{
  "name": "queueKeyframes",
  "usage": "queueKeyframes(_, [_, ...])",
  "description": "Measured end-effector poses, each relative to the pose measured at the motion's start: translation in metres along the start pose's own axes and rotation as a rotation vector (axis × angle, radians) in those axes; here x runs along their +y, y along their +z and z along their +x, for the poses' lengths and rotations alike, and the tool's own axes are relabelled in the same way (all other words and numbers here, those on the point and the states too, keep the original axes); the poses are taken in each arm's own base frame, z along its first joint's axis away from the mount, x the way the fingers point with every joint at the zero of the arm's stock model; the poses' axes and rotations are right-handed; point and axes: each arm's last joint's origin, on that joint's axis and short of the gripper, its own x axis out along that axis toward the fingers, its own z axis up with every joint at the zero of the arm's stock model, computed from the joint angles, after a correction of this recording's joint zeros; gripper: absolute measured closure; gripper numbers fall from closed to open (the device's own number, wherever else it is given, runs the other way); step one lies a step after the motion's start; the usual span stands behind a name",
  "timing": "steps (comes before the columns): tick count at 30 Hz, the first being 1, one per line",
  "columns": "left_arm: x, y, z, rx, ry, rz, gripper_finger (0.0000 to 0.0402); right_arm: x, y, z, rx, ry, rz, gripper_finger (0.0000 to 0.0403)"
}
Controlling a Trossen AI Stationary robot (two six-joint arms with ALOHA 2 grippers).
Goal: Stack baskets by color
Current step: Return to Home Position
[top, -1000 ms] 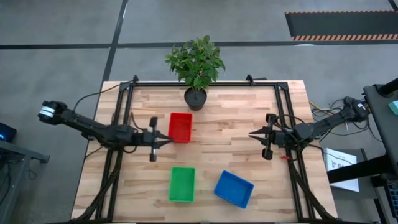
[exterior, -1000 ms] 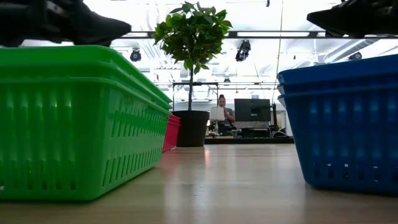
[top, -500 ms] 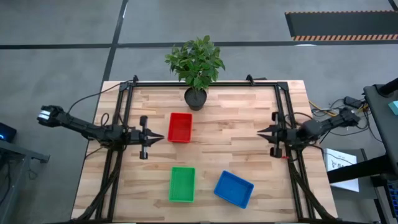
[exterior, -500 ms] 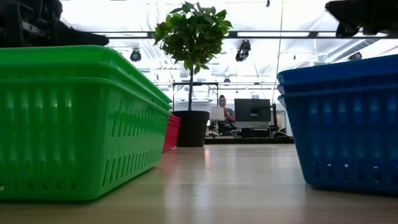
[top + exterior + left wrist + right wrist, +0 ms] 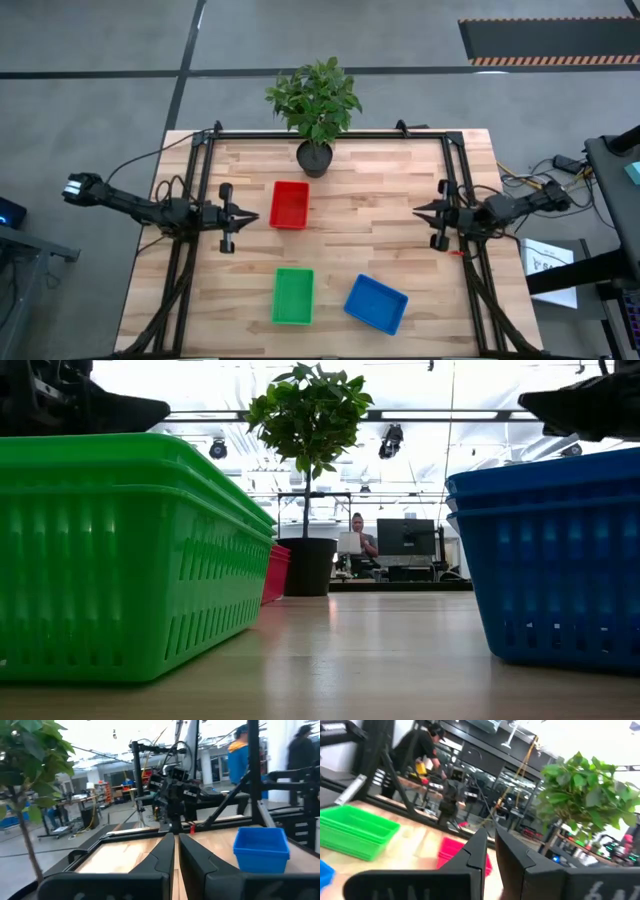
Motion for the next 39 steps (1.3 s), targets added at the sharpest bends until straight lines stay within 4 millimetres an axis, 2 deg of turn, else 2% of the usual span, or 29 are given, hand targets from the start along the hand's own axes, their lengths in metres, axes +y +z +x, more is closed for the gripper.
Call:
queueKeyframes(6, [0.003,0.000,0.000,0.015,0.086,0.001,0.0393,-0.003,-0.007,0.002,0.080,-0.056,-0.031,0.0371])
queueKeyframes(22, [0.000,-0.009,0.004,0.087,0.071,0.026,0.0393,-0.003,-0.009,0.003,0.099,-0.078,0.171,0.0371])
queueKeyframes(39, [-0.007,-0.032,0.012,0.263,0.036,0.089,0.0393,-0.002,-0.009,0.003,0.100,-0.077,0.171,0.0371])
